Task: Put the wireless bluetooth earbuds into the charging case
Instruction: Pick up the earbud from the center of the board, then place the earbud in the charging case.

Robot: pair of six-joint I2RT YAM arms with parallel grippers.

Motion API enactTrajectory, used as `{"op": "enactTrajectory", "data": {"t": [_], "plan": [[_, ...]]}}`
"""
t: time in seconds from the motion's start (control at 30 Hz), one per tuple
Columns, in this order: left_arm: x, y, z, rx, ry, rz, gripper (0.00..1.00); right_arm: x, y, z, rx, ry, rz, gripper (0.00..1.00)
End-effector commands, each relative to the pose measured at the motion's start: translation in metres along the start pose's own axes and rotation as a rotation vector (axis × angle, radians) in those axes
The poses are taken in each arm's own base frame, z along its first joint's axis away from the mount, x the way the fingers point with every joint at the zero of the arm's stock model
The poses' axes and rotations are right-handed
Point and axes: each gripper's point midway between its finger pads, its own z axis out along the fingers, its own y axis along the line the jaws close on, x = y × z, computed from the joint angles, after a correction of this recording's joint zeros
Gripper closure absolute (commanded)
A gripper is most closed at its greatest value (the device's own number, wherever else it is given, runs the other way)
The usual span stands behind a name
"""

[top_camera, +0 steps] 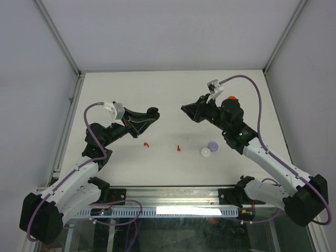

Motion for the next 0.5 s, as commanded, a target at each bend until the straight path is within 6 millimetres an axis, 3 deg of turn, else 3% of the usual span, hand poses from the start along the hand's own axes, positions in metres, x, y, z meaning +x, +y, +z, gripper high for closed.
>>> {"op": "enactTrajectory", "data": {"t": [0.0,0.23,0.47], "plan": [[-0.045,-0.016,-0.002,0.063,-0.158,0.137,1.0,-0.045,0.062,-0.017,-0.254,-0.183,-0.006,0.9],[-0.05,-0.033,-0.001,0.176,-0.193,0.178,1.0,-0.061,0.116,-0.043,-0.477,-0.287,0.005,0.9],[-0.052,-0.038,-0.001,0.21,-0.204,0.218,1.0,-0.072,0.149,-0.061,-0.621,-0.342,-0.009,0.9]]}}
